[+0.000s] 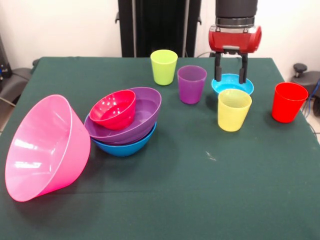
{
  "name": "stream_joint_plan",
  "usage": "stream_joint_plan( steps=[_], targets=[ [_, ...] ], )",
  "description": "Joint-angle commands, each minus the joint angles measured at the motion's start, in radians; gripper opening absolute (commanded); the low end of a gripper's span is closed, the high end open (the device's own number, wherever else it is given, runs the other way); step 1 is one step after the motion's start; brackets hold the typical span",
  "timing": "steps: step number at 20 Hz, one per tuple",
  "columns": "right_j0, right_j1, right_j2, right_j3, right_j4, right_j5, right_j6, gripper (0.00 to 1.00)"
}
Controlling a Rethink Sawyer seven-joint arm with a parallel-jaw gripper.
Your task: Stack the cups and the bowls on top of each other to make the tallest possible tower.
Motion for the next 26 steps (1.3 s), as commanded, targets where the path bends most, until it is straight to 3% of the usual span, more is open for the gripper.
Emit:
stream_joint_plan(
  steps=[1, 16, 26],
  targets=[
    [0.007, 0.116, 0.031, 0.007, 0.003, 0.003, 0.163, 1.0],
    [-0.002, 0.135, 0.043, 0.001, -0.002, -0.015, 0.168, 1.0],
    [0.017, 0.224, 0.023, -0.034, 0.002, -0.079, 0.178, 1.0]
  ],
)
